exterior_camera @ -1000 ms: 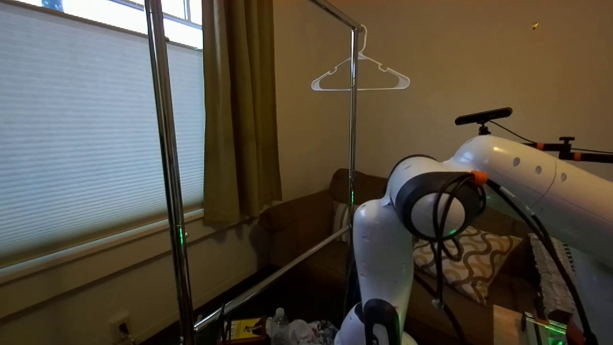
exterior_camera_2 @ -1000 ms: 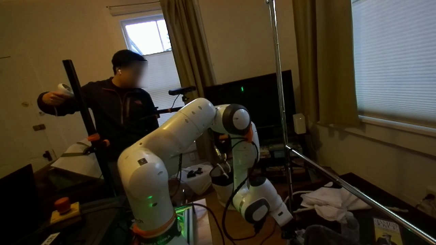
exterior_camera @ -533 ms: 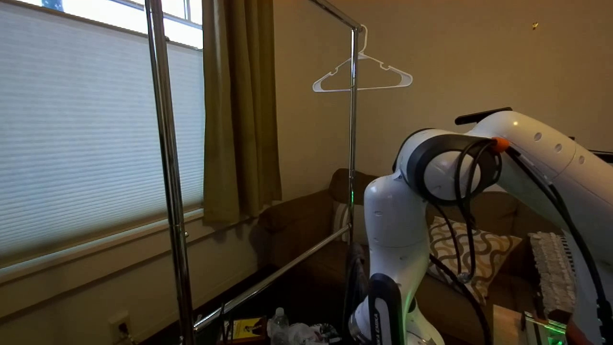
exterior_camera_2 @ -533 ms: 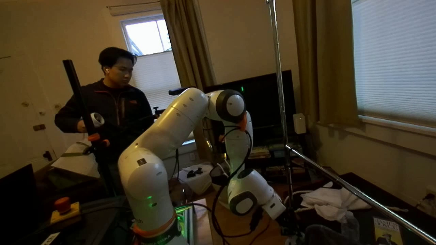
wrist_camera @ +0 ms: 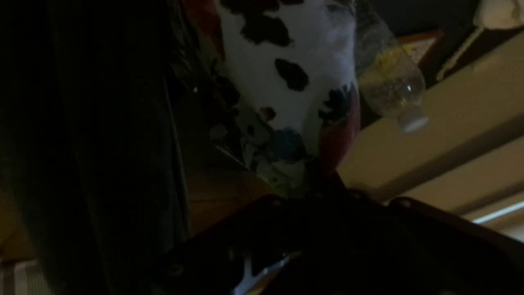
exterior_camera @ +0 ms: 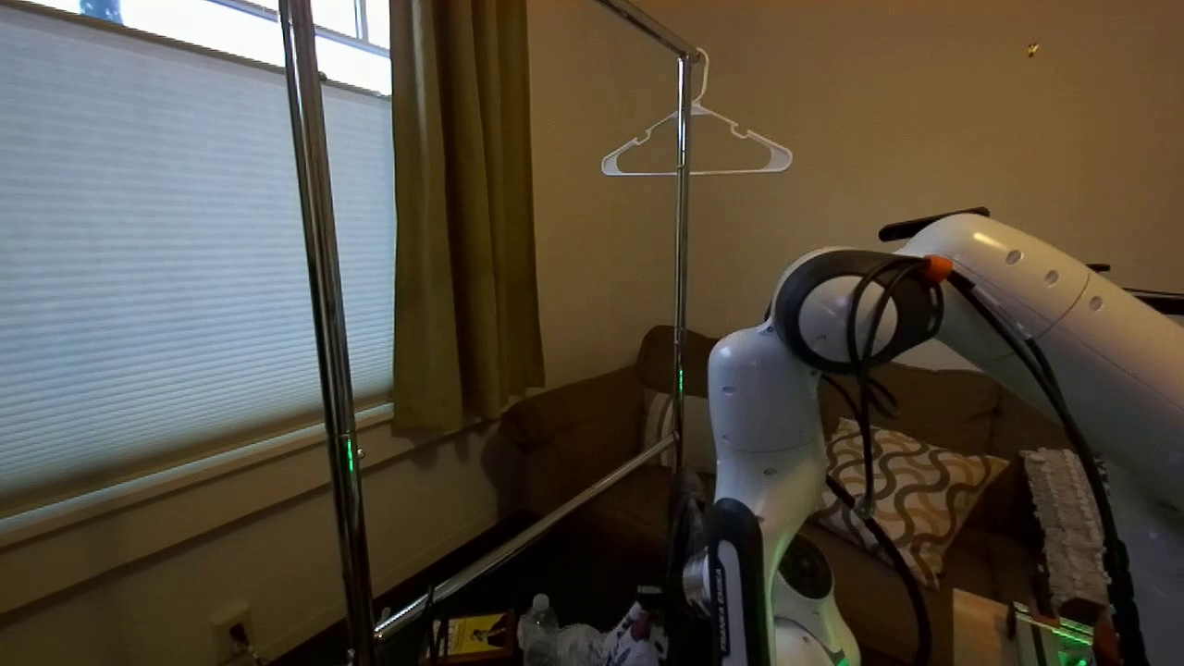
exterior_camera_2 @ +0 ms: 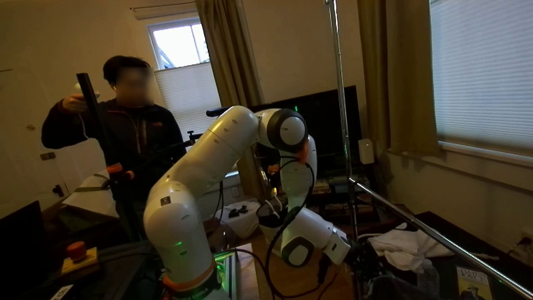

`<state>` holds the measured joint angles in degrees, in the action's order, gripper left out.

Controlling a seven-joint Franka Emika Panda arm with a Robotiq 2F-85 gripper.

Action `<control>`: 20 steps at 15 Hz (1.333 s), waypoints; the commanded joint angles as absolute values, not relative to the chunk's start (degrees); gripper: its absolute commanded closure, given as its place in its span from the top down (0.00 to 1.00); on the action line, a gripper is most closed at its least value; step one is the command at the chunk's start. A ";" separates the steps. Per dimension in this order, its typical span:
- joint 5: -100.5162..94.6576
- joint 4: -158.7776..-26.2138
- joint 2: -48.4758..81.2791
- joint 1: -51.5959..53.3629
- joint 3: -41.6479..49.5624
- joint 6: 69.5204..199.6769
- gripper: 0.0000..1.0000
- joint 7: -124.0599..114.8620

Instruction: Hang the white tie-dye t-shirt over the bottom rail

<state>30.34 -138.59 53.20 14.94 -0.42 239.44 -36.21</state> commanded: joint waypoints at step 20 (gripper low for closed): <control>37.44 -157.49 17.22 13.07 -2.72 242.17 0.00 -18.20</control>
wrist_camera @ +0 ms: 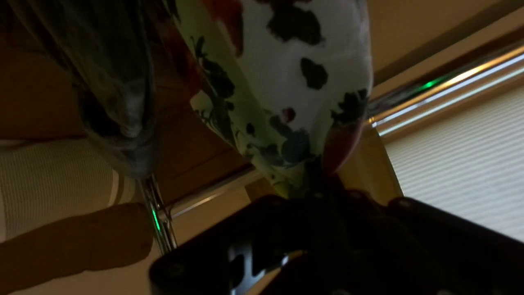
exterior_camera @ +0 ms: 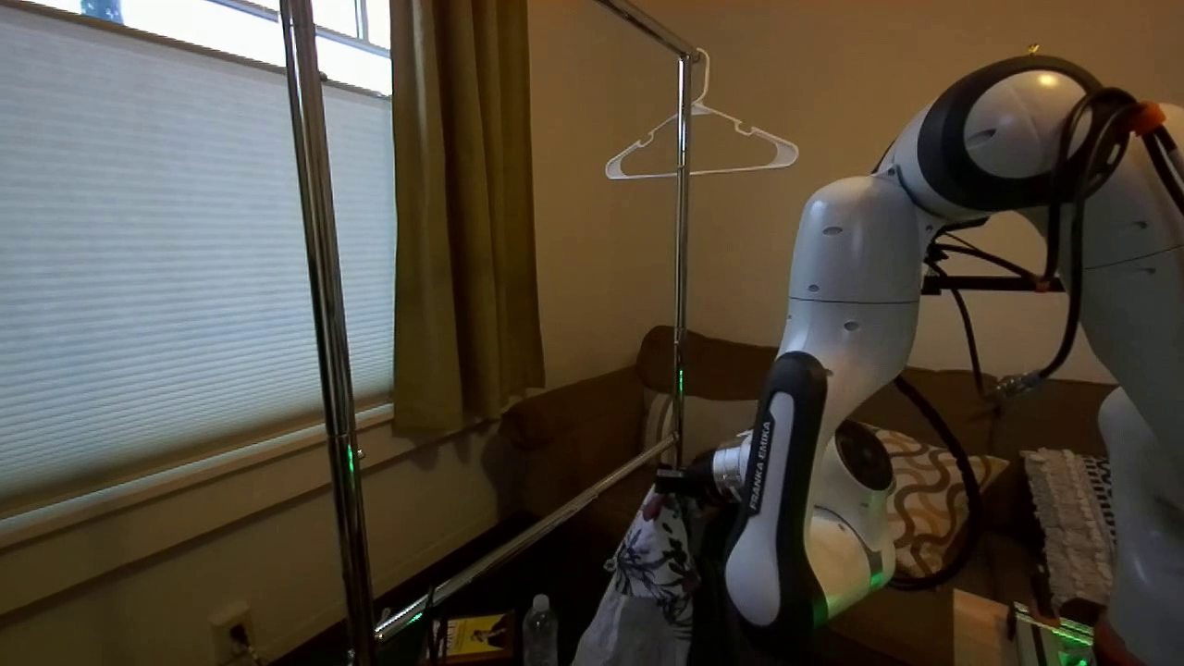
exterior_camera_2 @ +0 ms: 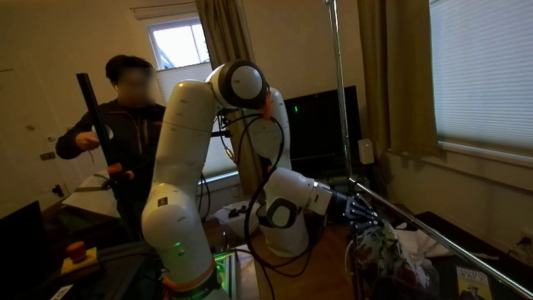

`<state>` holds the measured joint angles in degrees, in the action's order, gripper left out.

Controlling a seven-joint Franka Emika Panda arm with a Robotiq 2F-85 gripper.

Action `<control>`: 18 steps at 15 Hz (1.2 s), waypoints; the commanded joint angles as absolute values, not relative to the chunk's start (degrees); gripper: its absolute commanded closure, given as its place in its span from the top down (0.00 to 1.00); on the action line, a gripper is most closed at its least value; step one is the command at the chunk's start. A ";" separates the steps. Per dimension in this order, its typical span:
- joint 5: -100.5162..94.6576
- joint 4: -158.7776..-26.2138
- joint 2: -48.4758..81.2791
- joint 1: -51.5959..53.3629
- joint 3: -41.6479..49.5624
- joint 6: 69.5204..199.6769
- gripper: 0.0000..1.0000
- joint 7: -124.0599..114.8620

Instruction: Hang the white tie-dye t-shirt over the bottom rail

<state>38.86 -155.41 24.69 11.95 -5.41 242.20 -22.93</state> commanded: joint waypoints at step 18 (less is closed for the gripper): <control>33.67 -147.59 -8.17 6.31 -4.31 241.56 0.00 19.27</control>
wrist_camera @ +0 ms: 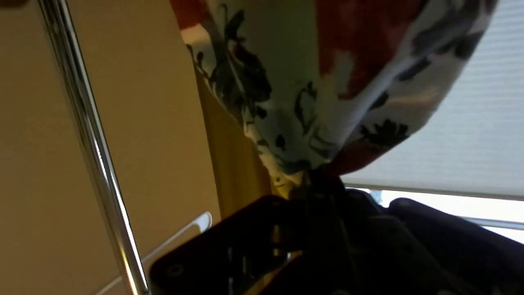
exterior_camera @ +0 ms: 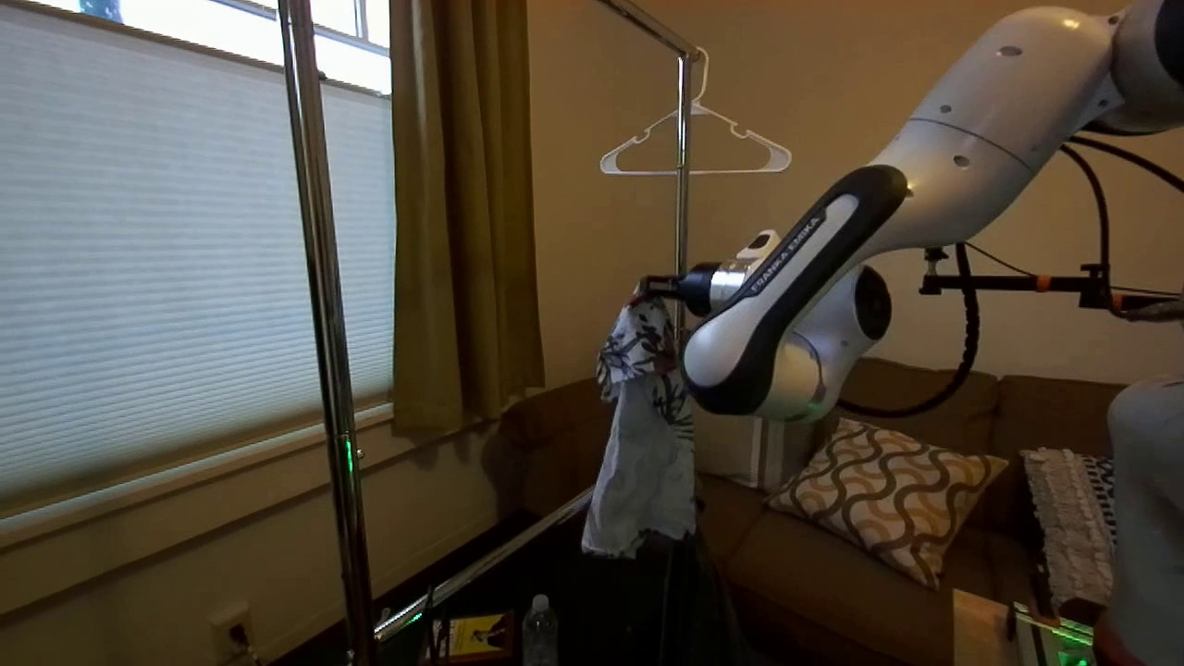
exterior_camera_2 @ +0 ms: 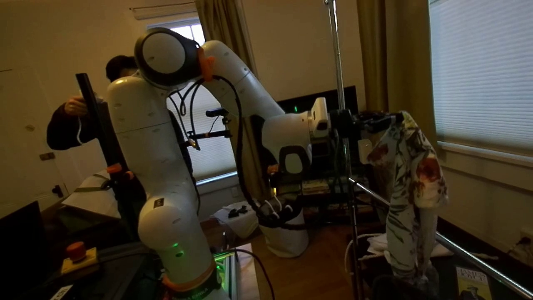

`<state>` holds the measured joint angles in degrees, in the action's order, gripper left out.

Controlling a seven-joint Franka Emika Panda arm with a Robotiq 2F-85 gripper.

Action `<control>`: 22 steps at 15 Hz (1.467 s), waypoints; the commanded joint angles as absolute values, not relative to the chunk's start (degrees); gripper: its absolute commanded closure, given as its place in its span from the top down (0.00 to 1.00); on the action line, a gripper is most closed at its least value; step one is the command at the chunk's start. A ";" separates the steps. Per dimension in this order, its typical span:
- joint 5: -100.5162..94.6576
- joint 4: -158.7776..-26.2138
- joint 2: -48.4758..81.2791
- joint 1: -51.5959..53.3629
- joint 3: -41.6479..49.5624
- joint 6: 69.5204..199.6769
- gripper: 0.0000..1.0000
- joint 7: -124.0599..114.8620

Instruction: Hang the white tie-dye t-shirt over the bottom rail

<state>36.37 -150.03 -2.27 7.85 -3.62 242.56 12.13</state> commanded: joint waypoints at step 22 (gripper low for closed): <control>3.98 -136.65 16.77 1.24 -5.70 241.74 0.00 -14.74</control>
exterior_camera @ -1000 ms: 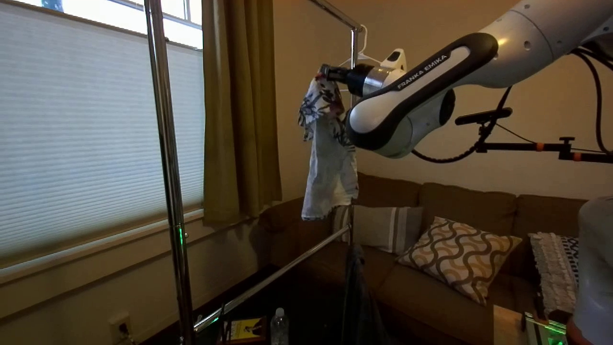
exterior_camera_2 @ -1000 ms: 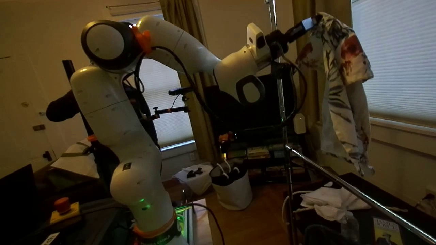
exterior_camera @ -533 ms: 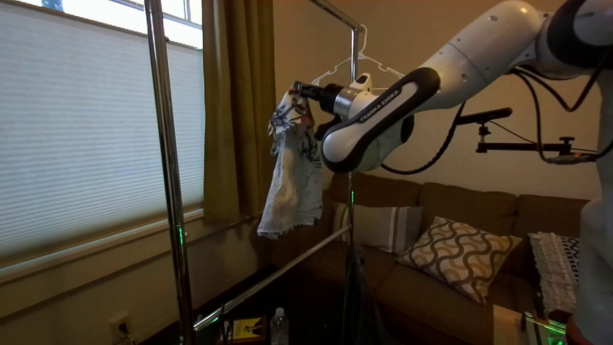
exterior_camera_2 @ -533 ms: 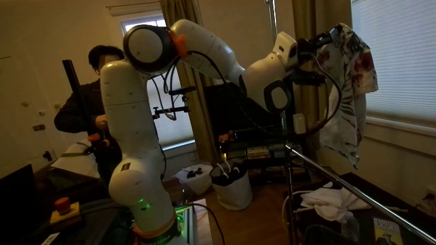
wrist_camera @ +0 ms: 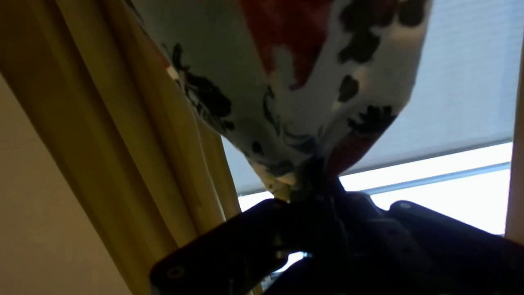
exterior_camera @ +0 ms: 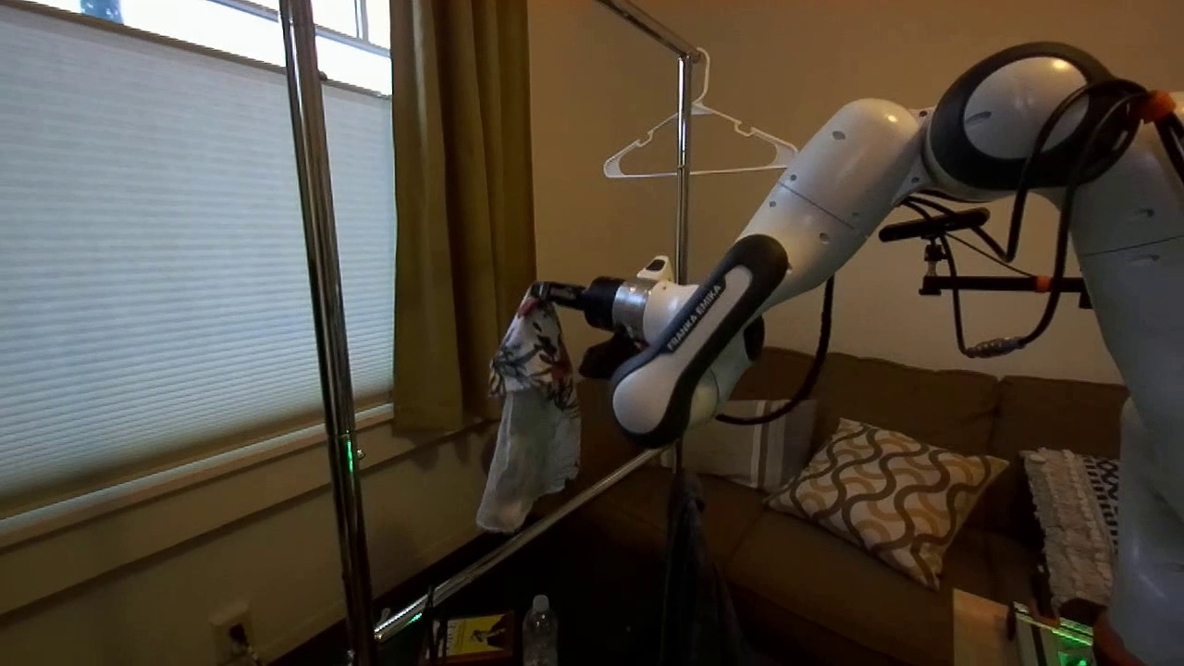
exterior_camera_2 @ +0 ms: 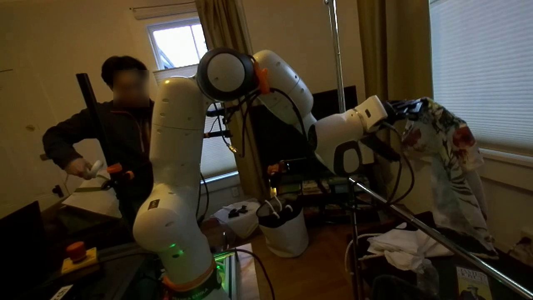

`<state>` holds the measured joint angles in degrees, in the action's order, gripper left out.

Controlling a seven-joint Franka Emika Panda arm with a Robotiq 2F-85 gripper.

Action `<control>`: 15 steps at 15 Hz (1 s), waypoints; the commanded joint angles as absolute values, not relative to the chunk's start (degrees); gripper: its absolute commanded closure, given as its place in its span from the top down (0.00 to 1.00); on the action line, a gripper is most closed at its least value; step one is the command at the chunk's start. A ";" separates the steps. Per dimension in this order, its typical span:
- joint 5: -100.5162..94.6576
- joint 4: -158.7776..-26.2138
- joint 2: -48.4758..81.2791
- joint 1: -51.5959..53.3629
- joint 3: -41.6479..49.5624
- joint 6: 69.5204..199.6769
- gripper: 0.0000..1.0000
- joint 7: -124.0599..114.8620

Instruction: Hang the white tie-dye t-shirt over the bottom rail

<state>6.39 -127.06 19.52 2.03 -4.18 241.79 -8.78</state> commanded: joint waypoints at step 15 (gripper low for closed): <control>8.01 -158.91 26.56 4.07 -11.63 238.19 0.02 -25.24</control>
<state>8.01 -158.90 26.70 4.23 -11.50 238.33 -25.31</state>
